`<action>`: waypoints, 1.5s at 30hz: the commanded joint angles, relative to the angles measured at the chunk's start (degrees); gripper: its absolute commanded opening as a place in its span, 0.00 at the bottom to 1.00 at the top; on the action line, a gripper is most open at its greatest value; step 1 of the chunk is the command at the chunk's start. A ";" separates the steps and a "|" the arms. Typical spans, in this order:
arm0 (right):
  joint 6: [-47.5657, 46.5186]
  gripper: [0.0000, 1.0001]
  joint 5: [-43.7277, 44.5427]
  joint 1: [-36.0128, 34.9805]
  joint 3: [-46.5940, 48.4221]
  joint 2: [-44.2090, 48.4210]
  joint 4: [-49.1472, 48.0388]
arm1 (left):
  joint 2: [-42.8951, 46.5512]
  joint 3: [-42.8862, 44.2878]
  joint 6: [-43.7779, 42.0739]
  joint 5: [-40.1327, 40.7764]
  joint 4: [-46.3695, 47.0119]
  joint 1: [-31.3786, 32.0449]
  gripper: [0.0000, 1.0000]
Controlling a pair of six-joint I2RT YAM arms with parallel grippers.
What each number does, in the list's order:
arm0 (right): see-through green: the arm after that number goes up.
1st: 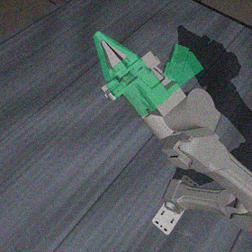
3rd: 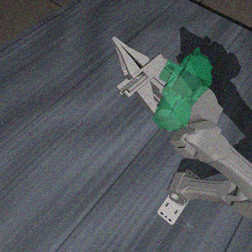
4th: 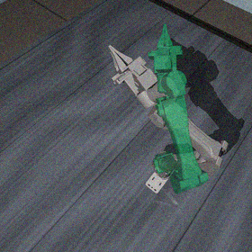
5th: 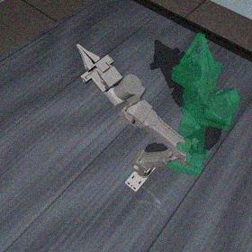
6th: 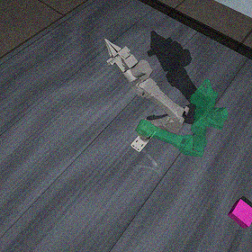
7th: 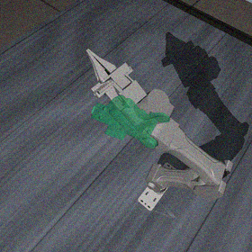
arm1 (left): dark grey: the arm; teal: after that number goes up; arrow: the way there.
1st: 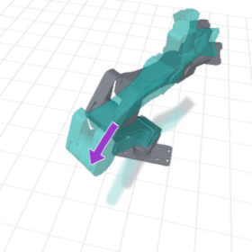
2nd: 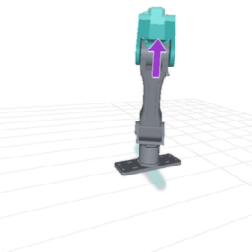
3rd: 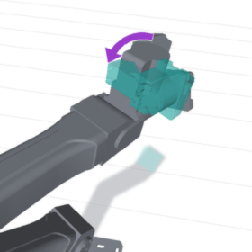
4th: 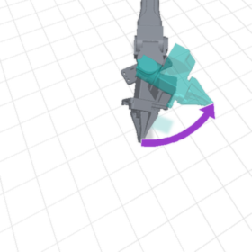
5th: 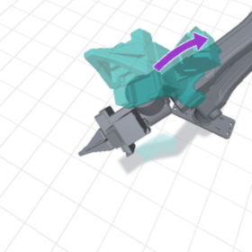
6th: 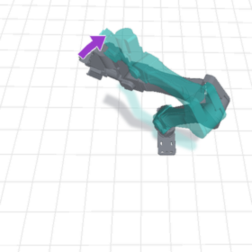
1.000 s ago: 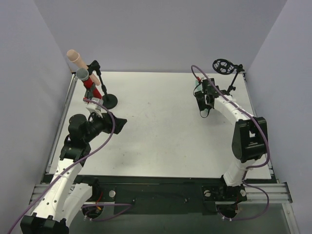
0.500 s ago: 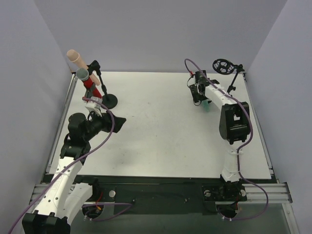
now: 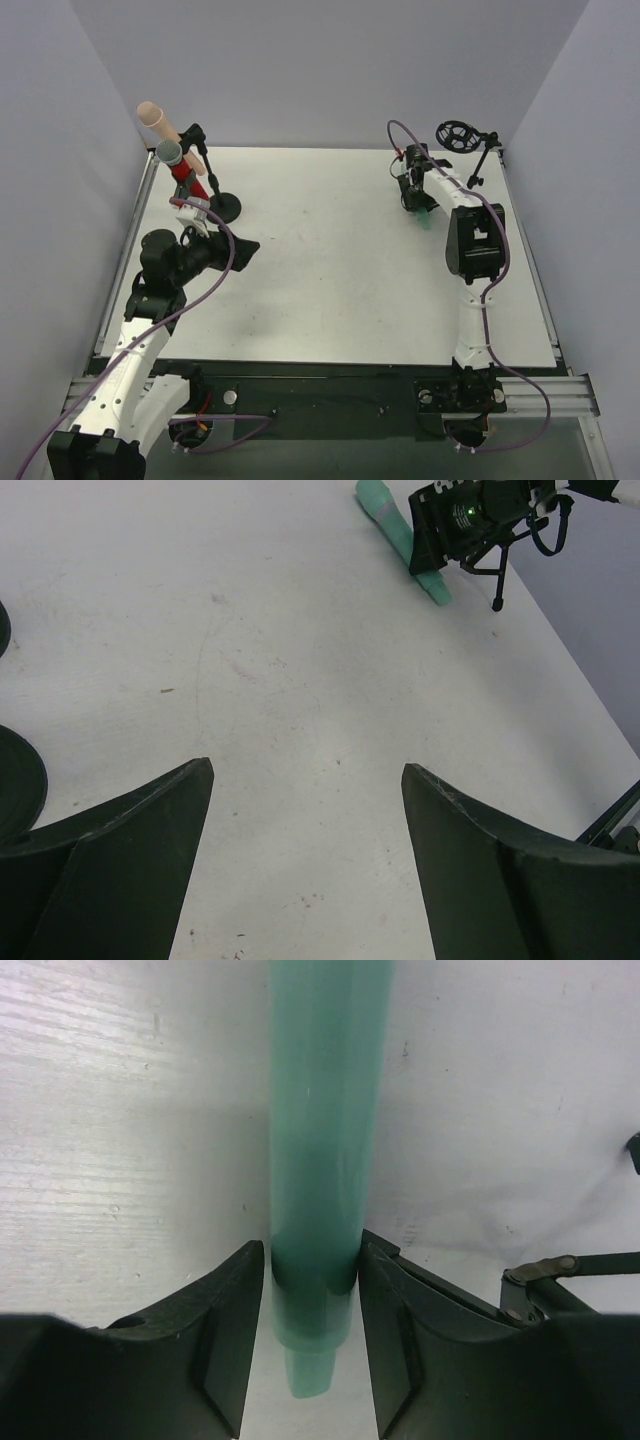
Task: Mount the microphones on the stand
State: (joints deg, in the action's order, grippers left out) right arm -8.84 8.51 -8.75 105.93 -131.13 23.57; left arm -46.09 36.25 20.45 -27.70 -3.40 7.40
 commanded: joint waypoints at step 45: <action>-2.58 0.15 -13.16 -10.14 -19.27 12.11 16.24 | 2.23 0.49 2.22 -5.16 6.56 -0.46 0.88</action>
State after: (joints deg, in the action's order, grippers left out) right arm -12.03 -2.24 -18.46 87.13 -119.79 36.86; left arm -44.62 36.25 21.06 -30.30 -0.19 7.38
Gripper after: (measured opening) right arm 0.300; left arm 0.874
